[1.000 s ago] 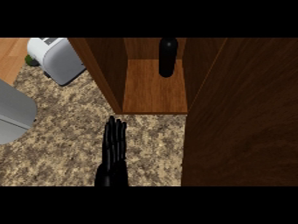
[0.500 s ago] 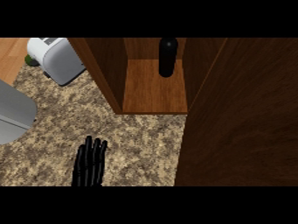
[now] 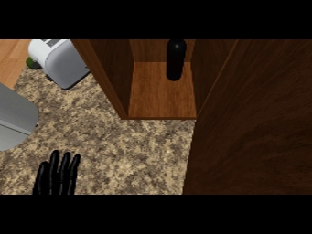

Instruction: Pick up the wine, place it into the cabinet and close the cabinet

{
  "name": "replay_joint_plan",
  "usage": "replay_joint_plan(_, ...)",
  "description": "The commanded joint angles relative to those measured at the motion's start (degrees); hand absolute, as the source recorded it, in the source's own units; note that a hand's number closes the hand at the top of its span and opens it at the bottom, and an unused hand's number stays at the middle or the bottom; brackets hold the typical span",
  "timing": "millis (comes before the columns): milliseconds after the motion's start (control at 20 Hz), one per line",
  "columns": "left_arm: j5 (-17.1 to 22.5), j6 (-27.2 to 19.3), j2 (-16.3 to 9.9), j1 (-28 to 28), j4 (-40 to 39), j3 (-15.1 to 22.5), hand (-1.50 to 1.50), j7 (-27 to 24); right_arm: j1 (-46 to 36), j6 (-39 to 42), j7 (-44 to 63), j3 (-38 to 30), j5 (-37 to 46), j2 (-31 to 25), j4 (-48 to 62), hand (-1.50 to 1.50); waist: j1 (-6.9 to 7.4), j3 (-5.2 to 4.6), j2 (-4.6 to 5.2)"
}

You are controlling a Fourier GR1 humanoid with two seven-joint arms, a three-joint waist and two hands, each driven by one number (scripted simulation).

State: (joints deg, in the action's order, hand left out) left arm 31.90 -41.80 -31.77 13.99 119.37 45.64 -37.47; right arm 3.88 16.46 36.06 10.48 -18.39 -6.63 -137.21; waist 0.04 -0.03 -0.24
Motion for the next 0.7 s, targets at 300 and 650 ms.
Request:
replay_joint_plan(300,6.5,6.01,-6.82,7.4,6.04,-12.4,-1.5,-2.59,4.23,1.96,5.64,13.79,-3.06,0.51,-11.03,1.5,0.02,-0.03,-0.25)
replay_joint_plan(650,12.96,15.22,-10.51,12.74,3.68,-21.66,-1.5,-4.04,4.75,-0.67,7.53,25.89,3.12,1.77,-13.16,1.5,-0.14,-0.08,-0.27)
